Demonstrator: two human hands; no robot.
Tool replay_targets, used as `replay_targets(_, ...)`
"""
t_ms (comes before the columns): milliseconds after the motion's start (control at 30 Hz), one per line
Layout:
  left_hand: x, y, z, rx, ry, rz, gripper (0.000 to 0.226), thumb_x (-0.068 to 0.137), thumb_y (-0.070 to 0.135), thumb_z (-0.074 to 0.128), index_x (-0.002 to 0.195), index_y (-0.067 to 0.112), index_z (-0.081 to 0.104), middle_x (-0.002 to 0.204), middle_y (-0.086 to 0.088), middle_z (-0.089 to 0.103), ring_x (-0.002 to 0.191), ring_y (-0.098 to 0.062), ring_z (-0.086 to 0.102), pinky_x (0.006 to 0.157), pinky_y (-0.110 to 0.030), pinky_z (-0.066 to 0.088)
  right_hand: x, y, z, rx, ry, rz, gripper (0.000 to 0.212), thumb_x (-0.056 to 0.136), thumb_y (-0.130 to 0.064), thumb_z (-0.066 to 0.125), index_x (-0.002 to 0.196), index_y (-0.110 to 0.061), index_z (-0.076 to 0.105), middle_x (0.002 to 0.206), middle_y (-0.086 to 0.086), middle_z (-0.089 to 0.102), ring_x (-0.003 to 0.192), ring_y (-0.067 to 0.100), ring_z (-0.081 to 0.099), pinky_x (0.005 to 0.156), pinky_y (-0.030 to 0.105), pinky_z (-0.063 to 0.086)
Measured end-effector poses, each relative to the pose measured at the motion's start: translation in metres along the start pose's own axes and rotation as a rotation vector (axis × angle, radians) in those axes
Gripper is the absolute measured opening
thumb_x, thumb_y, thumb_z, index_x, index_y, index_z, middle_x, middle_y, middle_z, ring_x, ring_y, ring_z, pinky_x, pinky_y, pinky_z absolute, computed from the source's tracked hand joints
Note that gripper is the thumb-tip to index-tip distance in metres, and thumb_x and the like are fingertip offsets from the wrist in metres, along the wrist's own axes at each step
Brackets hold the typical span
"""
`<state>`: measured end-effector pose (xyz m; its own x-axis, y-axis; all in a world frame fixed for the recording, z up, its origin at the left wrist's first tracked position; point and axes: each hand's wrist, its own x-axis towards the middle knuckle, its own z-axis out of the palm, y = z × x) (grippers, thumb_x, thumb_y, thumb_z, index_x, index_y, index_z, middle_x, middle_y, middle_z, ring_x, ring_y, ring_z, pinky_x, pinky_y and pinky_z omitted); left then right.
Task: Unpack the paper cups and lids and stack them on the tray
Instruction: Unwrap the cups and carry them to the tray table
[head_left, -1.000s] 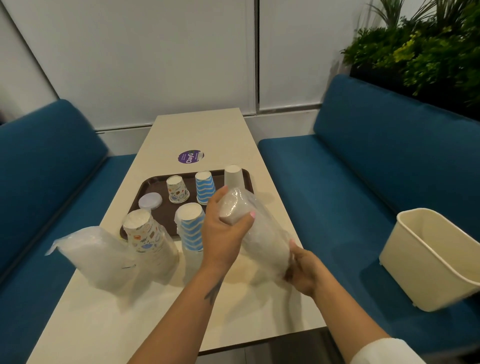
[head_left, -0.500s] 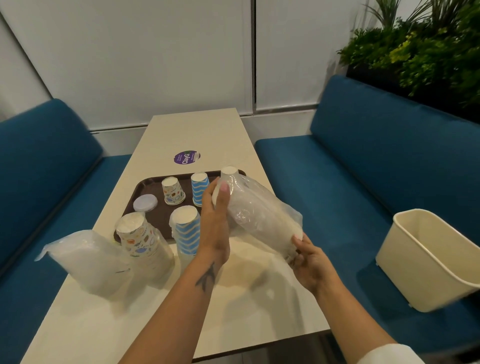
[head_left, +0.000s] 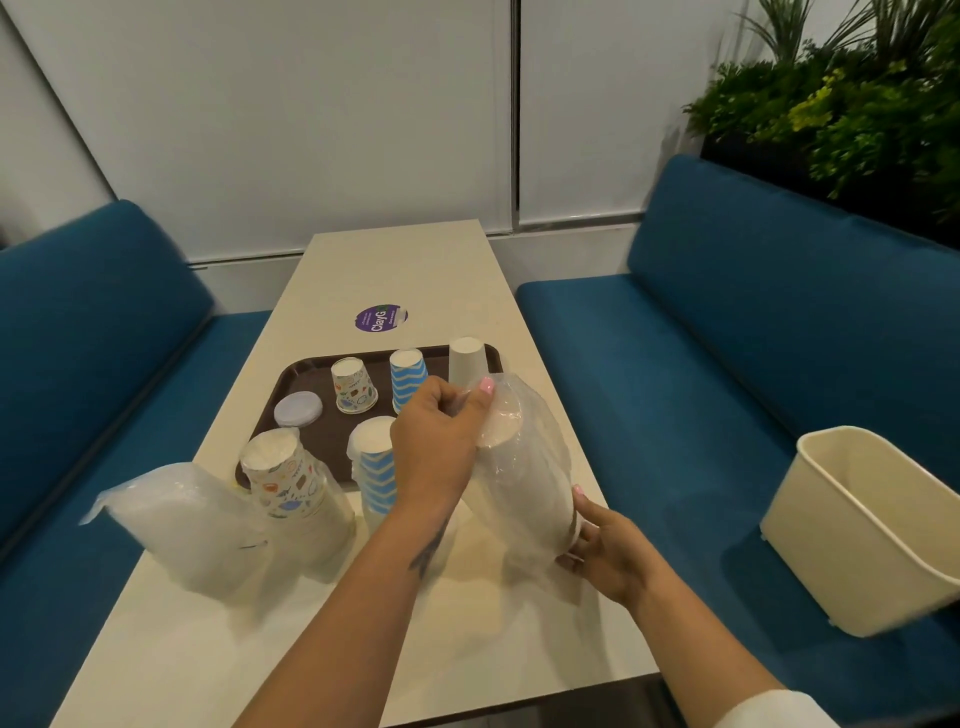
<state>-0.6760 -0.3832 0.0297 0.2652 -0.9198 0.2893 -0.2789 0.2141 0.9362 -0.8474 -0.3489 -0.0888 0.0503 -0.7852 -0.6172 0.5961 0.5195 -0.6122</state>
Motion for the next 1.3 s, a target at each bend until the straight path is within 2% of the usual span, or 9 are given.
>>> replay_targets(133,-0.002,-0.003,0.003,0.096,-0.052,-0.027,0.049,0.082,0.058,0.061,0.064,0.016,0.043,0.061,0.007,0.046,0.06,-0.013,0.042,0.062,-0.032,0.038,0.0,0.003,-0.002,-0.096,0.016,0.07,0.043,0.09,-0.034,0.062,0.122,-0.007,0.056,0.121,0.018,0.056,0.105,0.036,0.058,0.07,0.044,0.053)
replay_targets(300,-0.012,-0.011,0.006,-0.176,-0.546,-0.131,0.08,0.057,0.086,0.053,0.11,0.026,0.057,0.108,0.009,0.064,0.101,-0.009,0.059,0.09,-0.03,0.048,0.002,0.009,-0.005,-0.074,-0.015,0.118,0.041,0.094,-0.028,0.059,0.126,-0.002,0.053,0.121,0.023,0.057,0.106,0.042,0.058,0.074,0.052,0.054)
replay_targets(400,-0.021,-0.026,0.006,-0.226,-0.779,-0.055,0.123,0.047,0.083,0.069,0.149,0.028,0.026,0.148,0.017,0.039,0.133,0.003,0.039,0.105,-0.019,0.037,0.005,0.008,-0.005,0.032,-0.171,0.087,0.039,0.09,-0.023,0.062,0.125,-0.006,0.061,0.131,0.028,0.053,0.12,0.049,0.05,0.094,0.069,0.04)
replay_targets(533,-0.037,-0.046,0.004,-0.049,-0.884,-0.044,0.144,0.044,0.062,0.081,0.145,0.034,-0.017,0.149,0.032,0.006,0.128,0.029,0.014,0.099,0.003,0.022,0.0,0.005,0.002,-0.029,-0.233,0.004,0.026,0.095,-0.027,0.054,0.106,-0.013,0.073,0.12,0.027,0.061,0.116,0.049,0.054,0.097,0.067,0.04)
replay_targets(667,-0.047,-0.088,0.005,0.173,-0.866,-0.092,0.15,0.044,0.049,0.087,0.148,0.028,-0.019,0.159,0.012,0.012,0.144,-0.004,0.017,0.117,-0.026,0.023,-0.008,0.001,0.01,0.003,-0.22,0.022,0.032,0.096,-0.029,0.05,0.109,-0.011,0.072,0.115,0.022,0.066,0.108,0.044,0.061,0.097,0.06,0.045)
replay_targets(833,-0.049,-0.097,0.002,0.207,-0.611,-0.176,0.089,0.057,0.006,0.089,0.133,0.028,0.048,0.107,0.015,0.063,0.089,-0.008,0.063,0.075,-0.017,0.051,-0.003,-0.001,0.013,0.127,-0.263,0.153,0.046,0.089,-0.041,0.059,0.124,-0.013,0.064,0.128,0.02,0.059,0.118,0.047,0.054,0.077,0.057,0.052)
replay_targets(967,-0.043,-0.093,-0.003,0.218,-0.598,-0.171,0.077,0.065,-0.009,0.078,0.119,0.039,0.053,0.093,0.007,0.064,0.064,0.0,0.065,0.07,-0.015,0.052,-0.001,-0.003,0.008,0.205,-0.234,0.193,0.057,0.084,-0.042,0.067,0.131,-0.012,0.056,0.13,0.022,0.057,0.115,0.05,0.054,0.09,0.065,0.044)
replay_targets(1067,-0.037,-0.093,-0.008,0.295,-0.625,-0.12,0.066,0.075,-0.009,0.067,0.127,0.03,0.058,0.085,0.005,0.067,0.064,-0.004,0.066,0.074,-0.017,0.051,0.0,-0.005,0.006,0.106,-0.182,0.179,0.068,0.076,-0.047,0.071,0.133,-0.014,0.054,0.132,0.016,0.058,0.117,0.043,0.056,0.092,0.057,0.047)
replay_targets(1300,-0.032,-0.089,-0.011,0.404,-0.58,-0.115,0.034,0.086,-0.004,0.046,0.079,0.027,0.057,0.087,0.007,0.064,0.085,-0.013,0.058,0.075,-0.02,0.042,-0.005,-0.003,-0.003,-0.073,-0.248,0.193,0.065,0.074,-0.044,0.059,0.13,-0.012,0.057,0.127,0.016,0.061,0.117,0.04,0.057,0.091,0.052,0.047)
